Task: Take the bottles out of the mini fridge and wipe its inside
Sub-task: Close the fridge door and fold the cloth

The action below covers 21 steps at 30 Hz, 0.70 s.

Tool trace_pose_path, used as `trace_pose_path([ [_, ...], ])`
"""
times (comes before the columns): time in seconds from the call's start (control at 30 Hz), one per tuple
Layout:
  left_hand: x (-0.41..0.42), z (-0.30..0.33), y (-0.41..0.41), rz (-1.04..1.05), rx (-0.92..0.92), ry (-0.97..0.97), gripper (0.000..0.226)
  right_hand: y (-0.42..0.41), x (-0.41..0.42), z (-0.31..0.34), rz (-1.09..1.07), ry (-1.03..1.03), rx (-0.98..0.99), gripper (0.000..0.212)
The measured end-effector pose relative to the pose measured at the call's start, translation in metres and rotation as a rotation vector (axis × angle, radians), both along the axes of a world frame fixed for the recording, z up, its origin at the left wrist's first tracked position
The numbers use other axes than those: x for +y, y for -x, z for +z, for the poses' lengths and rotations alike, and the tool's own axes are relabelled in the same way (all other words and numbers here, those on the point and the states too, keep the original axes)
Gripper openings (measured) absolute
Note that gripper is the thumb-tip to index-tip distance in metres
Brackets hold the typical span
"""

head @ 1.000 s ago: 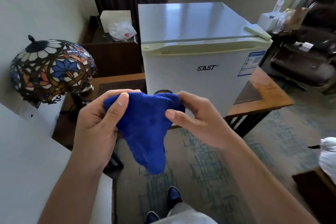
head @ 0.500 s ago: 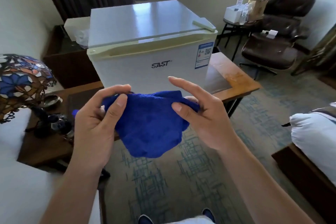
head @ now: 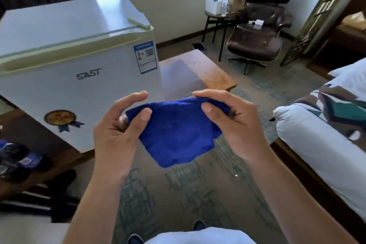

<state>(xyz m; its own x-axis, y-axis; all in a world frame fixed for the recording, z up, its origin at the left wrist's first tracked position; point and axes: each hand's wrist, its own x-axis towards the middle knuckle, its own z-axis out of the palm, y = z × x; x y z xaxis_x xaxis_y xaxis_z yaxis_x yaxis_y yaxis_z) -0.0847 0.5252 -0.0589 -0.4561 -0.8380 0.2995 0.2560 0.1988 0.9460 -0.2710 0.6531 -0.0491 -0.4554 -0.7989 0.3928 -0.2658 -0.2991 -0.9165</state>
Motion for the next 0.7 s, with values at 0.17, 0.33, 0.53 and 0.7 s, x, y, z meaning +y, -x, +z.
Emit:
trace_pose_path([
  [0.17, 0.018, -0.001, 0.045, -0.093, -0.066, 0.055, 0.046, 0.04, 0.022, 0.001, -0.097, -0.004, 0.011, 0.025],
  [0.33, 0.013, -0.015, 0.083, -0.096, -0.081, 0.04, 0.037, 0.064, 0.025, -0.001, -0.168, -0.022, 0.064, 0.028],
  [0.53, -0.016, -0.027, 0.119, -0.157, -0.118, 0.038, 0.033, 0.095, 0.008, -0.015, -0.268, -0.093, 0.088, 0.024],
  [0.7, -0.054, -0.029, 0.152, -0.19, -0.134, 0.047, 0.03, 0.116, -0.019, -0.021, -0.312, -0.122, 0.057, 0.024],
])
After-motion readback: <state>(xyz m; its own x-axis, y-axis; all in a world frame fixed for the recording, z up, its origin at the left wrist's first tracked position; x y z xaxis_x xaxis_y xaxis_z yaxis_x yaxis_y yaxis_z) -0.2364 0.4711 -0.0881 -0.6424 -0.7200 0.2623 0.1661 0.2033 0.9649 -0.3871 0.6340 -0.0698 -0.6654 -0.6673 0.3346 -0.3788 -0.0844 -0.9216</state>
